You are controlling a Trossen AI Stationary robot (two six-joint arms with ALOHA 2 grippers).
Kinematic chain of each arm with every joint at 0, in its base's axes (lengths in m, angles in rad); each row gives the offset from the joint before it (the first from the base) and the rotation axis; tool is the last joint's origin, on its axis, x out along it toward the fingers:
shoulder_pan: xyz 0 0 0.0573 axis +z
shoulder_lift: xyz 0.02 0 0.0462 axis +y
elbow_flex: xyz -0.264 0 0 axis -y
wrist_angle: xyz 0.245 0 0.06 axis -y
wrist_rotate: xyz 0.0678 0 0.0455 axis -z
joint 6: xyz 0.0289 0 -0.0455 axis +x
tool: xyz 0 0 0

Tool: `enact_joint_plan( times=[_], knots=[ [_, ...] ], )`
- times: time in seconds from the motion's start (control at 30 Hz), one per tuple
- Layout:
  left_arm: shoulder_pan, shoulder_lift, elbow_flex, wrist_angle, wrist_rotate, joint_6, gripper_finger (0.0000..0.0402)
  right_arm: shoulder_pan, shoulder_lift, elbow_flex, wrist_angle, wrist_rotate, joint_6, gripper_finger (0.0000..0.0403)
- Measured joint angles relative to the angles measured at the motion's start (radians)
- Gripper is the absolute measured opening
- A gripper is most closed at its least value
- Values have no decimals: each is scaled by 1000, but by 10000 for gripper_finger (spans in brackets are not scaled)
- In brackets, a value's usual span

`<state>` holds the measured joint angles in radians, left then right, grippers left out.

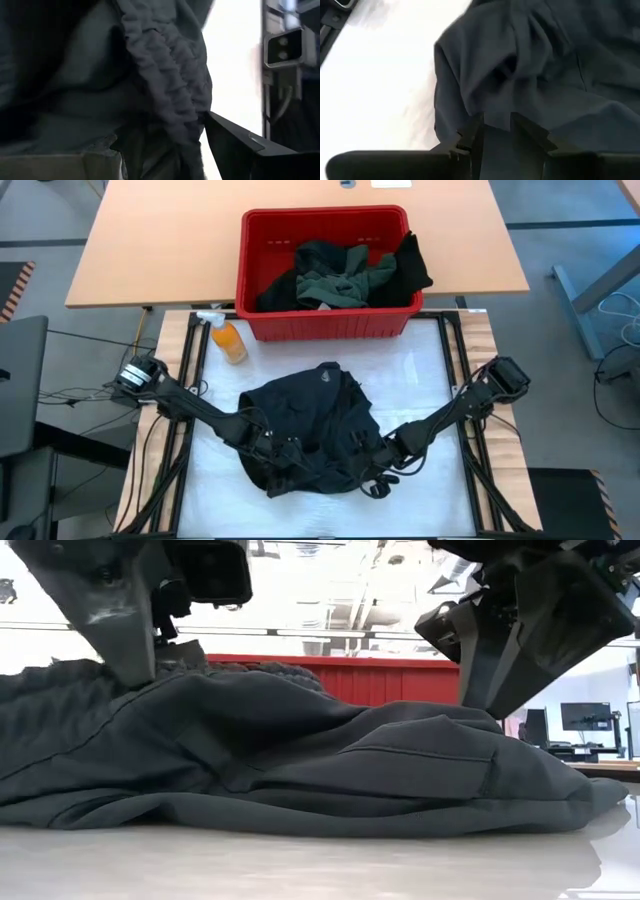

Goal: Fold laundry
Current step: Fold the black shorts

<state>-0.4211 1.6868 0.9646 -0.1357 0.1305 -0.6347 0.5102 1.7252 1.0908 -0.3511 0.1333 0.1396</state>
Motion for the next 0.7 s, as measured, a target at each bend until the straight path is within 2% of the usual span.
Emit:
enact_joint_plan(
  times=[0.1,0.17,0.3,0.33,0.43,0.53,0.7],
  knots=[
    [1,2,1,6,4,7,169,6,0,0,-13,5,23,121],
    [-2,1,1,-1,4,18,140,19,-7,0,-25,31,33,121],
    [-19,-12,12,-6,22,57,33,56,-52,0,-103,129,47,121],
    [-23,-14,17,-12,28,64,18,65,-66,0,-131,154,57,121],
    [-39,-44,37,-25,21,113,8,92,-116,-18,-209,235,125,120],
    [-57,-119,57,-39,-42,171,3,112,-170,-89,-251,259,227,117],
    [-93,-290,57,-102,-213,231,2,135,-234,-265,-116,260,388,115]
  ],
)
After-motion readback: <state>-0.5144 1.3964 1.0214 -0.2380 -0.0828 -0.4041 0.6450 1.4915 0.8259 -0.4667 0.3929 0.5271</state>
